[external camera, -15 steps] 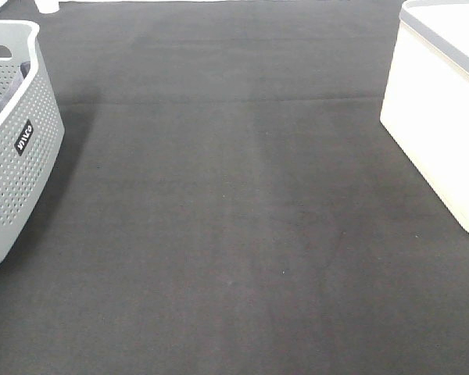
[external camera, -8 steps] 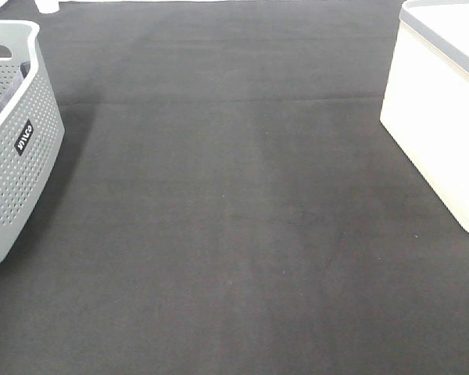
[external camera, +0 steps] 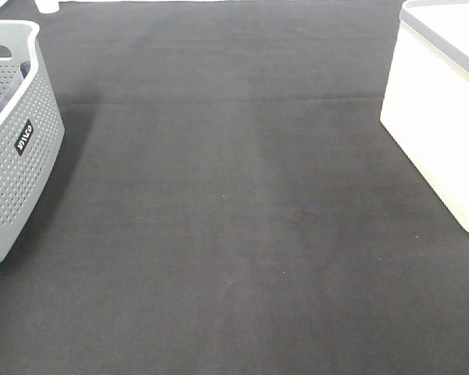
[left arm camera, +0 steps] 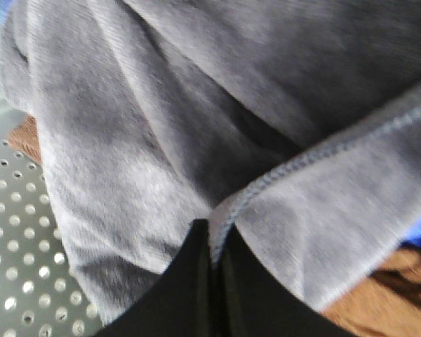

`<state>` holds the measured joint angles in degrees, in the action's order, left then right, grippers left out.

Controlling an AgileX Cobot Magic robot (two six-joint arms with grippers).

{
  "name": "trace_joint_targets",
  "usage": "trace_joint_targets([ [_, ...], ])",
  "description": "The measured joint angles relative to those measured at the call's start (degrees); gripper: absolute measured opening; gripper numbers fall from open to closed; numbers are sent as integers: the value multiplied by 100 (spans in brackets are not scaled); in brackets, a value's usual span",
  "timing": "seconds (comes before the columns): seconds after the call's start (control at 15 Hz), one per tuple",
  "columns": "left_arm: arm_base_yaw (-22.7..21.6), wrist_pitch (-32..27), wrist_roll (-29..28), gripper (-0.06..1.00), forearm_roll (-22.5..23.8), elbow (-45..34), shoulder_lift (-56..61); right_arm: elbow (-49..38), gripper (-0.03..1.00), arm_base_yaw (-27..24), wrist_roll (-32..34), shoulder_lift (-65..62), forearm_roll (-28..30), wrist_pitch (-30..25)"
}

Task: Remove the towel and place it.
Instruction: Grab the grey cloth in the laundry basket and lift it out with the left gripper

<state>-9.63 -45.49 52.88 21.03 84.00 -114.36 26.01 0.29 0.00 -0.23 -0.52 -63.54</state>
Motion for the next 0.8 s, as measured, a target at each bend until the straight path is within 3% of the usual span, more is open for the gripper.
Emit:
trace_joint_targets([
  [0.27, 29, -241, -6, 0, -29, 29, 756, 0, 84, 0, 0, 0, 0, 0],
  [0.53, 29, -246, -11, 0, -625, 52, 1581, 0, 84, 0, 0, 0, 0, 0],
  [0.8, 29, -246, -17, 0, -848, 57, 2326, 0, 84, 0, 0, 0, 0, 0],
])
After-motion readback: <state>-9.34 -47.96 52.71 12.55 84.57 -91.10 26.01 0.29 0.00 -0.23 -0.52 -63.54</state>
